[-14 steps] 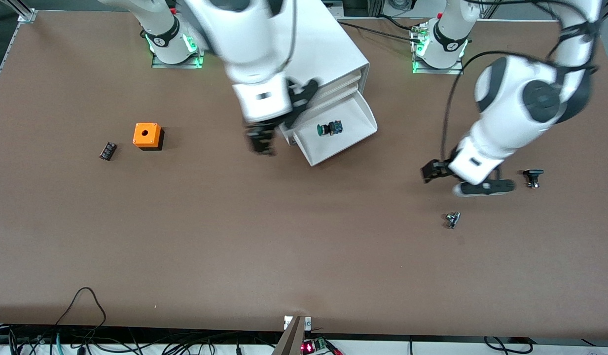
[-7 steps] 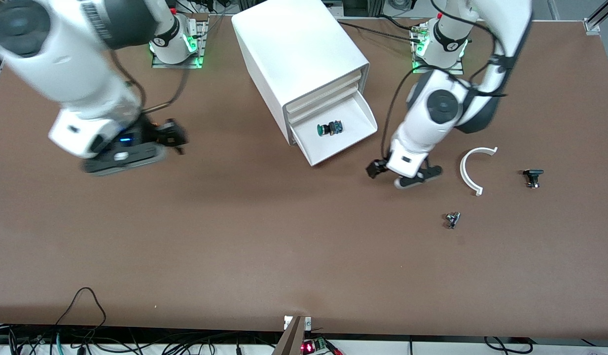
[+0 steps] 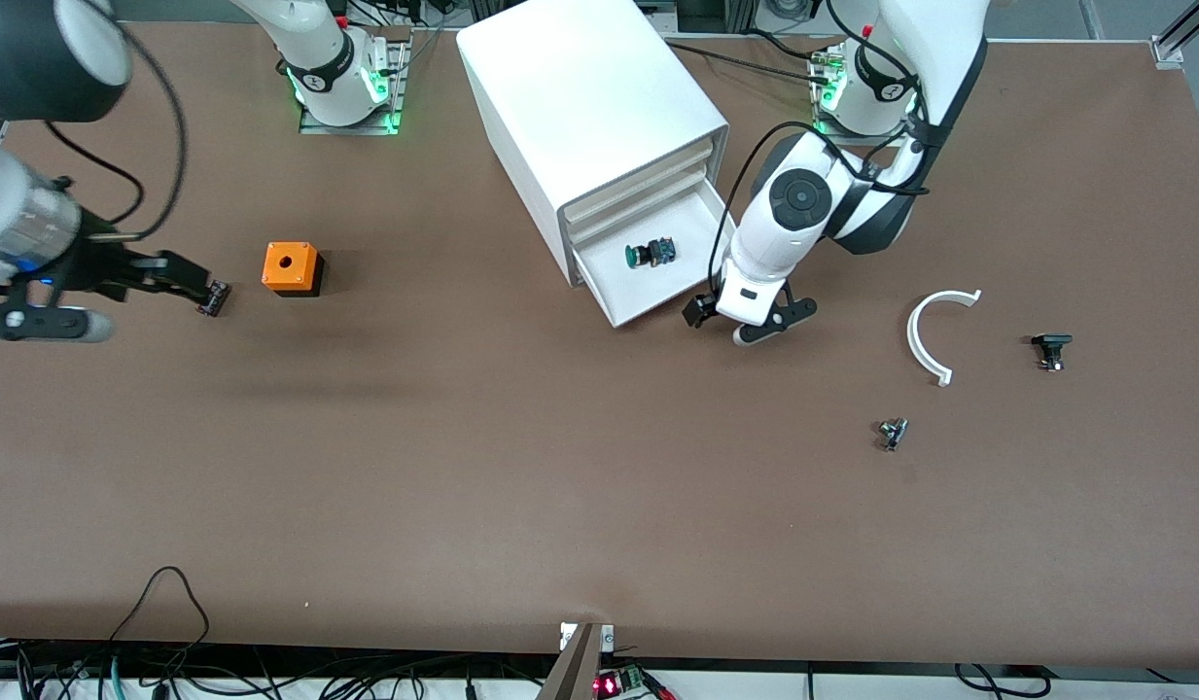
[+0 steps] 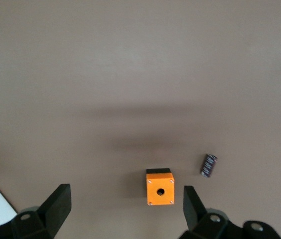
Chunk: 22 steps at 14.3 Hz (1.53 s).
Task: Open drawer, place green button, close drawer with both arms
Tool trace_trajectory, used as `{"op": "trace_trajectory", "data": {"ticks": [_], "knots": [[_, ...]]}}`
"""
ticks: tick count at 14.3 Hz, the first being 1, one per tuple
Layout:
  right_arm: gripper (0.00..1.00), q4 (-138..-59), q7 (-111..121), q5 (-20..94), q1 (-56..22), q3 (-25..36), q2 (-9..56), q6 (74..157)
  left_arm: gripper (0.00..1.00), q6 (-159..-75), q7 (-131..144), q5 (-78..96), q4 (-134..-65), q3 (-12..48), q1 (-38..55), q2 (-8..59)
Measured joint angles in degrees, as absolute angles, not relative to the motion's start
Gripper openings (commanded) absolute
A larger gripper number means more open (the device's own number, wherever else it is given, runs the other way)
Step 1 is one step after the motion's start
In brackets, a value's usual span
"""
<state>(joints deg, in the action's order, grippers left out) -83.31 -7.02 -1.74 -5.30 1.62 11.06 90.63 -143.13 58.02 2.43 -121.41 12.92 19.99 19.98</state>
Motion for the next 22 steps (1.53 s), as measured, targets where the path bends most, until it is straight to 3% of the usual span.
{"op": "trace_trajectory", "data": {"ticks": [7, 11, 16, 20, 22], "knots": [[1.0, -87.21, -4.18, -2.14, -4.98, 3.75, 8.36, 88.83, 1.0, -145.06, 62.04, 2.43, -123.4, 15.51, 24.01, 22.57], [1.0, -96.47, -3.88, -2.23, -4.96, 4.77, 1.61, 93.24, 1.0, -145.06, 62.83, 2.43, -124.76, 21.64, 25.49, 22.56], [1.0, -99.35, -1.04, -2.23, -4.97, 4.89, -0.9, 95.4, 1.0, -145.37, 62.95, 2.43, -124.75, 22.29, 25.45, 21.98], [1.0, -98.71, -0.97, -2.23, -4.96, 5.51, -1.29, 95.58, 1.0, -146.09, 61.37, 2.33, -122.4, 21.91, 16.38, 14.91], [1.0, -98.25, -0.7, -2.23, -4.95, 6.16, -1.46, 95.58, 1.0, -141.36, 53.59, 2.28, -120.75, 21.58, 9.26, 8.79]]}}
